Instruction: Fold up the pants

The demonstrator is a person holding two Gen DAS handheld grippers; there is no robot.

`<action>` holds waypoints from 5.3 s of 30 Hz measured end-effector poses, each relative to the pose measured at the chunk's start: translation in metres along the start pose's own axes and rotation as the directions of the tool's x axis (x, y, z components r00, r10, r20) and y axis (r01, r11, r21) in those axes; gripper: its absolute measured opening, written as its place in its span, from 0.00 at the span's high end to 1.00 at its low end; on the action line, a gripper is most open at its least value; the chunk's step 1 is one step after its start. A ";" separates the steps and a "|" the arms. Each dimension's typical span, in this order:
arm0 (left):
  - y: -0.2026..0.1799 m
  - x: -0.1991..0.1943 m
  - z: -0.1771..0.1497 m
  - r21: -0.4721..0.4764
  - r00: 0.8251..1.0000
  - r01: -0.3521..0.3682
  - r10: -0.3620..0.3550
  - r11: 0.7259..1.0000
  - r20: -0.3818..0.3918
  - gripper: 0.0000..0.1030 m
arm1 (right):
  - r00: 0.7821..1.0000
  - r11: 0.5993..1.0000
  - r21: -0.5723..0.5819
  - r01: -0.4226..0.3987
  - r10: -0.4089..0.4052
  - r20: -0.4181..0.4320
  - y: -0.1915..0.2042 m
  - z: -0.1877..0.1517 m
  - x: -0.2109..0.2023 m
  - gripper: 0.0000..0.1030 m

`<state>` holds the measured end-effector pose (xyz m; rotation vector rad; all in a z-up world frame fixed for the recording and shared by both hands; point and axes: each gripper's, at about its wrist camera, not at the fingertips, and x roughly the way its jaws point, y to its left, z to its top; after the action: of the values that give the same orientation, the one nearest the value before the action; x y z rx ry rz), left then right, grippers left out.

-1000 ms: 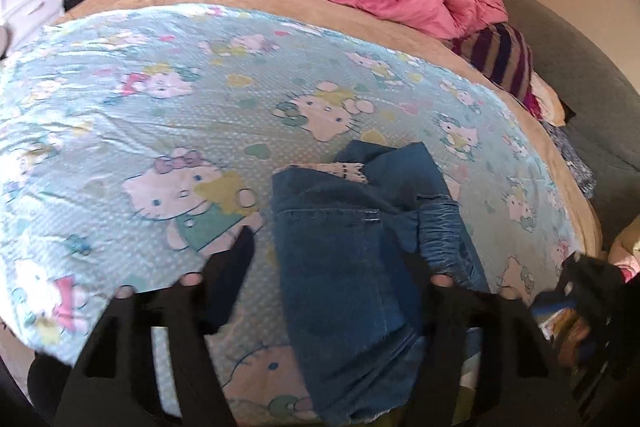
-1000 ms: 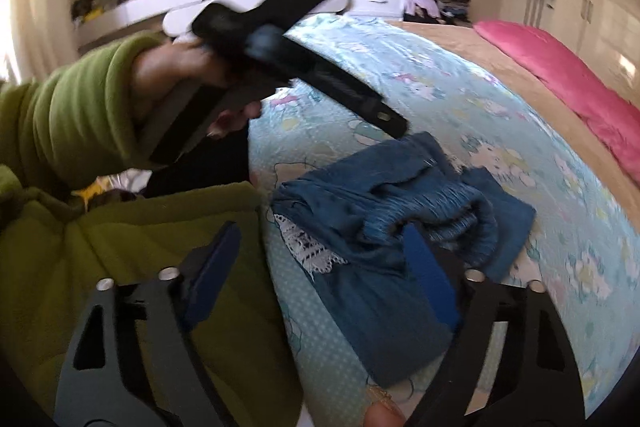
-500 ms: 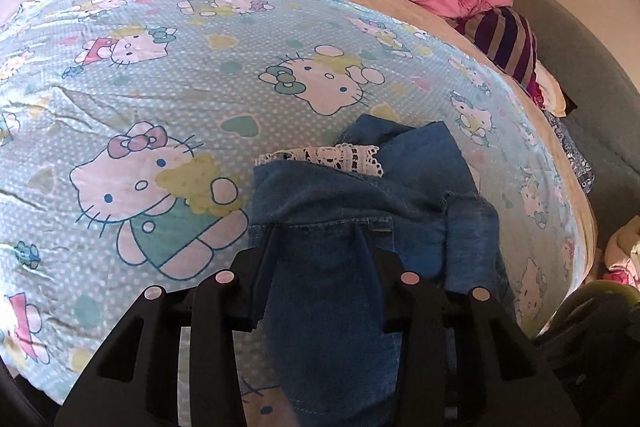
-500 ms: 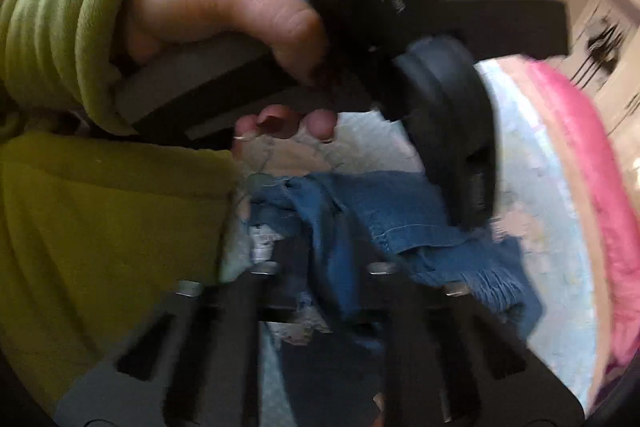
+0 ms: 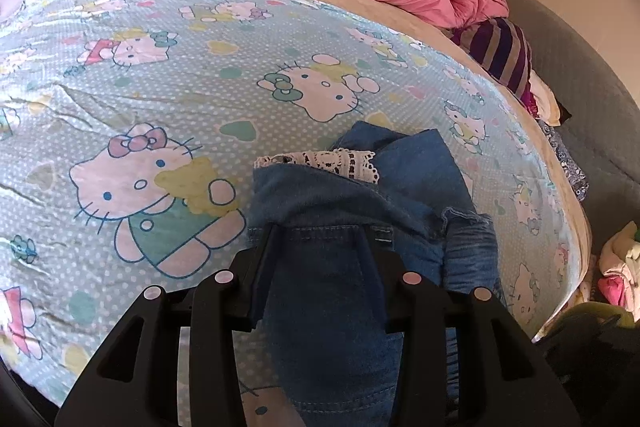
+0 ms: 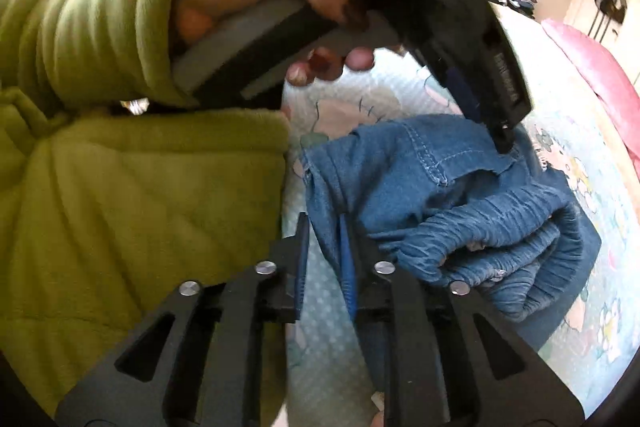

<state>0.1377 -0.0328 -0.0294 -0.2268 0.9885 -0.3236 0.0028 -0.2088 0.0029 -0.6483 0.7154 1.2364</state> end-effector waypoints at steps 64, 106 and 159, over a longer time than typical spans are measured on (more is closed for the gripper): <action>-0.023 -0.095 -0.027 0.046 0.964 -0.173 0.160 0.984 0.211 0.05 | 0.896 0.788 0.561 0.254 -0.410 0.170 -0.094 -0.021 -0.114 0.16; -0.018 0.011 -0.030 -0.001 0.998 -0.059 0.059 0.998 0.004 0.40 | 0.991 0.671 0.741 0.019 -0.111 0.075 -0.169 -0.055 0.004 0.61; 0.027 -0.011 0.043 -0.078 0.979 -0.124 0.135 0.989 0.153 0.29 | 0.940 0.659 0.728 0.188 -0.335 0.060 -0.230 0.005 -0.003 0.32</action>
<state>0.1726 -0.0022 -0.0073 -0.2451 0.8539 -0.1502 0.2273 -0.2550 0.0208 0.0325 0.8336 0.6393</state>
